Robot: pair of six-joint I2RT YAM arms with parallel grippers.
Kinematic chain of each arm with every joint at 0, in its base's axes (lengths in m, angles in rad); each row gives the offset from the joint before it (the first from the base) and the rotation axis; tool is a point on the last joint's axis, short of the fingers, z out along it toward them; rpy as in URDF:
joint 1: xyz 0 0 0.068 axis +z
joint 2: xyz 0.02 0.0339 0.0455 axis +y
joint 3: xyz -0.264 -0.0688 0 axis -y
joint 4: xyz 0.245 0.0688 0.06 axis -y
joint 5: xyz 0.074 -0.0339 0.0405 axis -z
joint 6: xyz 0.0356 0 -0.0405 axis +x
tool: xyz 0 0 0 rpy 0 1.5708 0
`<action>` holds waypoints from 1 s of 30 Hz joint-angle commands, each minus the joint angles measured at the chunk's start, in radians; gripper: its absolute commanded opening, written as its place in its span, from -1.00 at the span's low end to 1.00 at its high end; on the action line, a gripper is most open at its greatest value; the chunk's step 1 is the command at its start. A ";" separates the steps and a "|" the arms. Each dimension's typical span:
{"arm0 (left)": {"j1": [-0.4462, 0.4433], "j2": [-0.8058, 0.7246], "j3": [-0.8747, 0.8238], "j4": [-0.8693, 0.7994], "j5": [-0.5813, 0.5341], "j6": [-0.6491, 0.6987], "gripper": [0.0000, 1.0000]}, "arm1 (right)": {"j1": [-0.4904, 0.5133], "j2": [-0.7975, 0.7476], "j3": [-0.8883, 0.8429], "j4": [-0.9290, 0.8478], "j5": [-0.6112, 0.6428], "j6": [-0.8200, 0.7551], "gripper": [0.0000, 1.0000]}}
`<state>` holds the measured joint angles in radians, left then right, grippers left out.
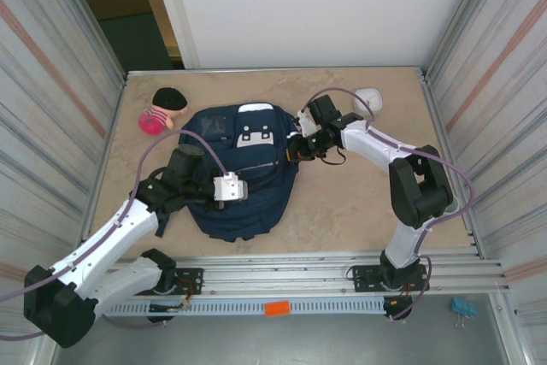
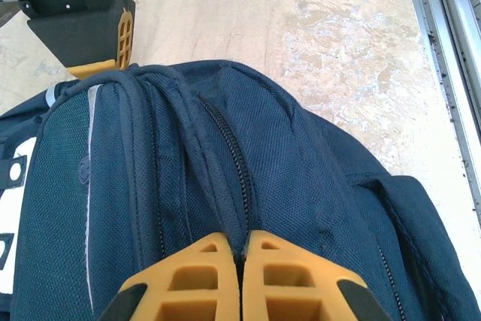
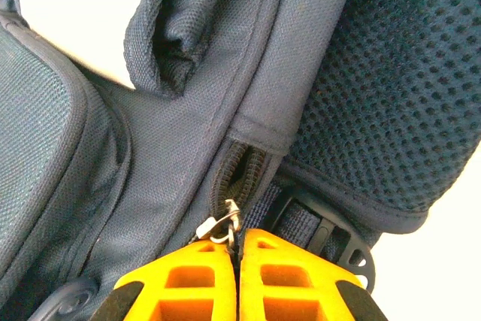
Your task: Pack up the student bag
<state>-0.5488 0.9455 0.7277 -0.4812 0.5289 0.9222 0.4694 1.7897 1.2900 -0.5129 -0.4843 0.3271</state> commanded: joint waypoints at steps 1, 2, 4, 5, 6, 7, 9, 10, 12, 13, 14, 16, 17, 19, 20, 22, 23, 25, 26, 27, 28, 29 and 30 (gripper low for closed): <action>-0.013 -0.080 0.018 -0.152 0.216 0.027 -1.00 | -0.099 0.055 0.049 0.072 0.336 0.004 -1.00; -0.013 -0.079 0.016 -0.150 0.212 0.024 -1.00 | -0.099 0.056 0.052 0.084 0.314 0.004 -1.00; -0.013 -0.077 0.014 -0.134 0.195 -0.005 -0.99 | -0.092 0.045 0.057 0.101 0.279 -0.003 -1.00; -0.013 -0.075 0.013 -0.126 0.189 -0.022 -0.90 | -0.083 0.031 0.057 0.099 0.283 -0.009 -0.94; -0.013 -0.073 0.012 -0.116 0.185 -0.043 -0.79 | -0.073 0.013 0.058 0.093 0.297 -0.014 -0.87; -0.014 -0.073 0.011 -0.098 0.175 -0.081 -0.61 | -0.061 -0.011 0.052 0.083 0.319 -0.022 -0.75; -0.008 -0.078 0.010 -0.047 0.157 -0.186 -0.23 | -0.045 -0.065 0.035 0.058 0.337 -0.029 -0.43; -0.003 -0.087 0.009 -0.007 0.147 -0.275 -0.05 | -0.038 -0.105 0.027 0.044 0.340 -0.028 -0.27; 0.010 -0.109 0.015 0.087 0.105 -0.467 0.22 | -0.026 -0.177 0.014 0.016 0.349 -0.029 -0.10; 0.019 -0.118 0.020 0.125 0.097 -0.555 0.35 | -0.019 -0.213 0.015 -0.003 0.344 -0.030 -0.05; 0.025 -0.120 0.031 0.153 0.082 -0.634 0.42 | -0.014 -0.243 0.022 -0.025 0.330 -0.031 0.00; 0.029 -0.107 0.067 0.153 0.011 -0.761 0.56 | 0.006 -0.279 0.050 -0.068 0.314 -0.028 0.03; 0.031 -0.091 0.091 0.135 -0.039 -0.815 0.61 | 0.024 -0.293 0.064 -0.089 0.322 -0.023 0.07; 0.041 -0.053 0.134 0.082 -0.172 -0.923 0.66 | 0.061 -0.307 0.080 -0.099 0.334 -0.013 0.10; 0.054 -0.027 0.153 0.047 -0.248 -0.997 0.68 | 0.083 -0.305 0.089 -0.099 0.336 0.000 0.11; 0.108 0.021 0.178 -0.016 -0.312 -1.120 0.71 | 0.120 -0.292 0.092 -0.072 0.319 0.032 0.12; 0.150 0.046 0.180 -0.040 -0.313 -1.174 0.71 | 0.138 -0.281 0.086 -0.044 0.311 0.051 0.12; 0.225 0.084 0.162 -0.063 -0.310 -1.282 0.71 | 0.176 -0.252 0.059 0.025 0.296 0.095 0.12; 0.263 0.101 0.141 -0.059 -0.292 -1.330 0.71 | 0.190 -0.233 0.043 0.058 0.290 0.124 0.12; 0.293 0.113 0.118 -0.046 -0.272 -1.369 0.71 | 0.200 -0.217 0.029 0.083 0.287 0.149 0.11; 0.322 0.125 0.089 -0.021 -0.245 -1.403 0.70 | 0.209 -0.197 0.008 0.114 0.286 0.176 0.11; 0.344 0.135 0.058 0.011 -0.226 -1.436 0.69 | 0.216 -0.183 -0.018 0.141 0.293 0.202 0.11; 0.355 0.143 0.026 0.041 -0.221 -1.457 0.68 | 0.218 -0.172 -0.039 0.161 0.300 0.223 0.11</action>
<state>-0.2253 1.0752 0.8200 -0.4557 0.2874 -0.3466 0.6815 1.5745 1.3052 -0.4232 -0.1867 0.4458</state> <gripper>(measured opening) 0.844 0.555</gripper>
